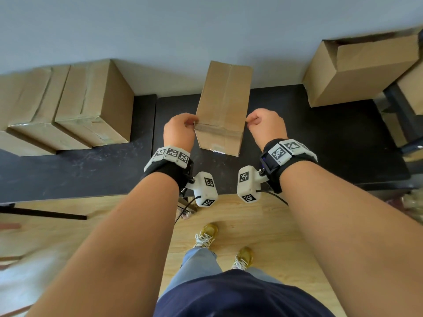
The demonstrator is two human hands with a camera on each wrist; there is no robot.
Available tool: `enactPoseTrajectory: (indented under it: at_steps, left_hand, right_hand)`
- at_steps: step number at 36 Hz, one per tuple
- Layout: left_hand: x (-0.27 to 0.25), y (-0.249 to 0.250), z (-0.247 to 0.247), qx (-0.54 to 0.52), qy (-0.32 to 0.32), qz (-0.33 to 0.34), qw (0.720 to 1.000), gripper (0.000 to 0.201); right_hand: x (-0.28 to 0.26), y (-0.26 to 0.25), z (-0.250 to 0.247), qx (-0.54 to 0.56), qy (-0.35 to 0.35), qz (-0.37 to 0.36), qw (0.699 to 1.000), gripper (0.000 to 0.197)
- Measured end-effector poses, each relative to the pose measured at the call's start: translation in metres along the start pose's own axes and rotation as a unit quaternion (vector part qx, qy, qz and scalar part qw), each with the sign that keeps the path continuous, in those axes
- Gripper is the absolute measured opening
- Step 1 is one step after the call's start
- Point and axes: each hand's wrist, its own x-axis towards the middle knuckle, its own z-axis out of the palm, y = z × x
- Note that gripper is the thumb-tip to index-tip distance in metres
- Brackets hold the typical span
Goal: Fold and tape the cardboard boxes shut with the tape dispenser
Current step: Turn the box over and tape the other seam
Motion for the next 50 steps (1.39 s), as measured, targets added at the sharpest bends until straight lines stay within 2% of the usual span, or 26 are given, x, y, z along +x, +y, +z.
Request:
enactPoseTrajectory:
  at_steps: [4,8,26,34,41,46,50]
  left_hand:
    - [0.002,-0.002,0.0,-0.033,-0.003,-0.024,0.999,0.035]
    - [0.006,-0.003,-0.001,-0.052,-0.006,-0.047,0.997,0.035]
    - [0.007,-0.005,0.001,-0.019,-0.014,-0.016,1.0,0.028]
    - [0.007,-0.003,0.002,-0.021,-0.004,-0.018,1.0,0.028]
    - [-0.001,0.0,0.013,-0.031,0.03,-0.039,0.998,0.027]
    - [-0.004,0.0,0.014,-0.031,0.028,-0.026,0.999,0.031]
    - [-0.008,0.003,0.009,-0.033,0.023,-0.024,0.999,0.033]
  right_hand:
    - [-0.008,-0.004,-0.003,-0.058,-0.009,-0.041,0.997,0.031]
    - [-0.014,-0.004,0.0,-0.07,-0.033,-0.067,0.995,0.031]
    - [-0.015,0.001,0.009,-0.081,-0.046,-0.112,0.989,0.025]
    - [-0.013,0.004,0.009,-0.073,-0.036,-0.109,0.991,0.024]
    - [-0.001,0.001,0.013,-0.071,0.003,-0.091,0.993,0.023]
    - [0.007,-0.001,0.009,-0.071,-0.011,-0.067,0.995,0.035]
    - [0.007,-0.006,0.005,-0.057,-0.021,-0.044,0.997,0.032]
